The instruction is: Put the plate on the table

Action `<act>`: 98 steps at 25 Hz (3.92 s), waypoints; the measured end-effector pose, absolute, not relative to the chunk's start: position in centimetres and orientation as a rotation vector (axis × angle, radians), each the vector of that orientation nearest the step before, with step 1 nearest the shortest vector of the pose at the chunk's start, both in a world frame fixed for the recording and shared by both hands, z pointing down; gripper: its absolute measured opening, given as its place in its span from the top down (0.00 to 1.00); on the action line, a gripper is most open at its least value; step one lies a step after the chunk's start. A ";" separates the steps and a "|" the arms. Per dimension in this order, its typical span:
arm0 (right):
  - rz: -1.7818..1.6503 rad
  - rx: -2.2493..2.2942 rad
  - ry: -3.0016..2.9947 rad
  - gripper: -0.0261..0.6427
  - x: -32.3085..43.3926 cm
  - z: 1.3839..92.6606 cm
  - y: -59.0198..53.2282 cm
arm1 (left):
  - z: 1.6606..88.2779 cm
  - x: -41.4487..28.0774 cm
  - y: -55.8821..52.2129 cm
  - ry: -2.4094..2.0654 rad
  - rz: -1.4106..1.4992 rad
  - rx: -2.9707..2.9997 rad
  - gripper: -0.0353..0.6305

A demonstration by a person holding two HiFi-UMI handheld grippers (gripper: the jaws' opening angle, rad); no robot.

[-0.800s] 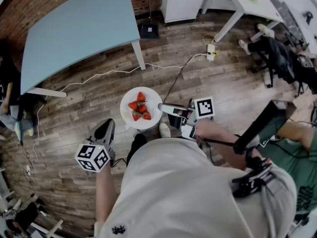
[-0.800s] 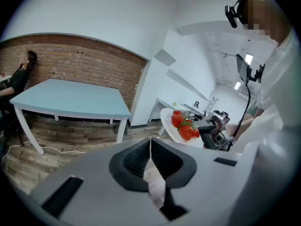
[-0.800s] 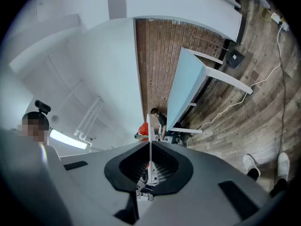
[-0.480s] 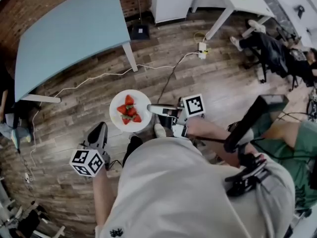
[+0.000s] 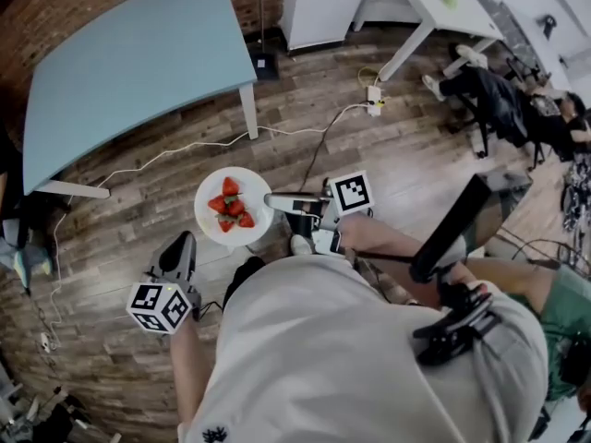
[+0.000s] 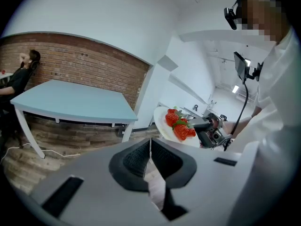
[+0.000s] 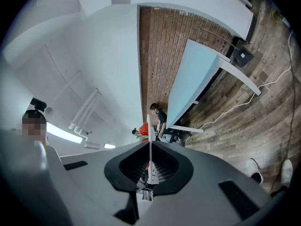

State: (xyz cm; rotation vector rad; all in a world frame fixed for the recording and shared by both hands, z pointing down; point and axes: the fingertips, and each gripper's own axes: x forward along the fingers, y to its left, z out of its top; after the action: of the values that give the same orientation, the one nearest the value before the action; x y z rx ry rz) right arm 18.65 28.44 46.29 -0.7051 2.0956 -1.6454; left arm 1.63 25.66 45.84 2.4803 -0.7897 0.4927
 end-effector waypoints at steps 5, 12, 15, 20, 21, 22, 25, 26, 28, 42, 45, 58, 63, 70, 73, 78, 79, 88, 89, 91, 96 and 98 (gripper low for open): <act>-1.635 -0.735 2.094 0.93 15.1 45.4 25.6 | 45.4 -1.9 23.4 -0.771 0.544 2.540 0.93; -1.630 -0.711 2.081 0.93 11.0 43.8 23.3 | 45.1 -6.5 22.7 -0.778 0.536 2.539 0.93; -1.634 -0.733 2.105 0.93 9.5 44.0 22.4 | 45.0 -8.3 21.9 -0.783 0.503 2.546 0.93; -1.639 -0.719 2.146 0.93 7.6 43.9 20.1 | 45.2 -10.6 20.7 -0.829 0.443 2.515 0.93; -1.646 -0.711 2.150 0.93 7.3 44.0 19.1 | 45.3 -11.0 20.1 -0.837 0.441 2.504 0.93; -1.656 -0.704 2.154 0.93 6.9 44.2 18.0 | 45.6 -11.4 19.3 -0.843 0.443 2.493 0.93; -1.688 -0.687 2.157 0.93 6.2 45.3 14.6 | 46.6 -12.4 16.8 -0.859 0.458 2.463 0.93; -1.695 -0.684 2.159 0.93 6.1 45.6 13.9 | 46.8 -12.6 16.3 -0.869 0.463 2.457 0.93; -1.701 -0.673 2.173 0.93 5.7 45.8 13.0 | 46.8 -12.9 15.7 -0.889 0.475 2.455 0.93; -1.738 -0.553 2.188 0.93 7.4 46.4 -3.2 | 45.6 -9.1 1.7 -0.944 0.611 2.451 0.93; -1.741 -0.548 2.182 0.93 8.8 46.6 -6.8 | 45.0 -7.7 -1.8 -0.957 0.624 2.453 0.93; -1.723 -0.625 2.148 0.93 11.8 48.8 -18.4 | 44.4 -5.4 -11.4 -0.914 0.638 2.474 0.93; -1.705 -0.728 2.084 0.93 11.7 49.9 -22.1 | 44.2 -6.5 -14.6 -0.840 0.641 2.510 0.93; -1.659 -0.879 1.946 0.93 13.8 52.3 -27.2 | 44.4 -7.0 -17.8 -0.698 0.717 2.585 0.93; -1.657 -0.904 1.897 0.93 15.0 53.8 -30.0 | 44.9 -6.7 -19.0 -0.693 0.710 2.563 0.93; -1.706 -0.944 1.848 0.93 17.3 56.7 -35.4 | 45.1 -5.5 -22.1 -0.753 0.707 2.508 0.93; -1.711 -0.945 1.843 0.93 17.5 57.1 -36.4 | 45.1 -5.2 -22.4 -0.761 0.712 2.498 0.93; -1.784 -0.990 1.751 0.93 20.7 62.1 -44.5 | 45.3 -2.1 -24.9 -0.804 0.747 2.429 0.93; -1.796 -0.996 1.738 0.93 21.0 62.8 -45.1 | 45.4 -1.9 -25.0 -0.816 0.749 2.420 0.93; -1.816 -1.003 1.736 0.93 21.2 63.9 -46.0 | 45.5 -1.8 -25.1 -0.835 0.760 2.393 0.93; -1.866 -1.031 1.720 0.93 21.3 66.0 -47.5 | 46.4 -1.8 -25.6 -0.878 0.797 2.349 0.93; -1.883 -1.052 1.719 0.93 21.3 66.6 -47.9 | 46.3 -1.7 -26.1 -0.895 0.802 2.346 0.93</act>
State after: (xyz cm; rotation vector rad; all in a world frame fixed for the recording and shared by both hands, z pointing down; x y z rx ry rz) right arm 21.28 -47.87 66.60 -1.0520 1.7189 -1.8830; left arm -1.66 -26.08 46.29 2.3458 -0.8951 0.8021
